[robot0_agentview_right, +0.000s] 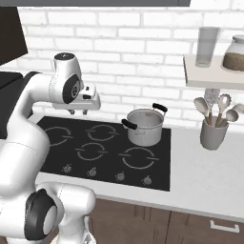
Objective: Turn off the rear right burner of the stove.
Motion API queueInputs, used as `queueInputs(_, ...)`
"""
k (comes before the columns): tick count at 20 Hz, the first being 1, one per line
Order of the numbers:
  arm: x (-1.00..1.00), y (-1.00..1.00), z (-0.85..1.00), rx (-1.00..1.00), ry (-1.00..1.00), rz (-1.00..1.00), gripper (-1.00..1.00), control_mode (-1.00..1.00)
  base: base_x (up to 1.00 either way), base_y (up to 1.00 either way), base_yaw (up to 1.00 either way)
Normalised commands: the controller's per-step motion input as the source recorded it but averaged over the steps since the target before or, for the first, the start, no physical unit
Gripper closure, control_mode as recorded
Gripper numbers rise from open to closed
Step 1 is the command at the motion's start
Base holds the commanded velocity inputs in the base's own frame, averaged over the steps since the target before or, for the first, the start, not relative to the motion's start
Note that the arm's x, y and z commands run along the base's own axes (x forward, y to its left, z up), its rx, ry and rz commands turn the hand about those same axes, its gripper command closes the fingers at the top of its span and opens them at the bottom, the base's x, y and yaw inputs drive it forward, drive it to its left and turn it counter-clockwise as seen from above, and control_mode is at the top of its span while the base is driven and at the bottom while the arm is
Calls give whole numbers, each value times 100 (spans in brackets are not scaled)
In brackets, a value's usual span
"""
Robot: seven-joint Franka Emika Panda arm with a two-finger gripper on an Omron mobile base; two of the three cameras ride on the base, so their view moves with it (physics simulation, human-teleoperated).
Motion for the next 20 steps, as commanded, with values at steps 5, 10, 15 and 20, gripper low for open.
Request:
queueInputs(5,-17,-12,-7,1,0,-2,-100,-100,0,0,0)
queueInputs(10,-44,-61,-18,10,0,-16,-100,-100,0,0,0)
queueInputs(15,-7,-81,-40,8,6,-32,-100,-100,0,0,0)
queueInputs(20,0,-74,-52,4,12,-40,-100,-100,0,0,0)
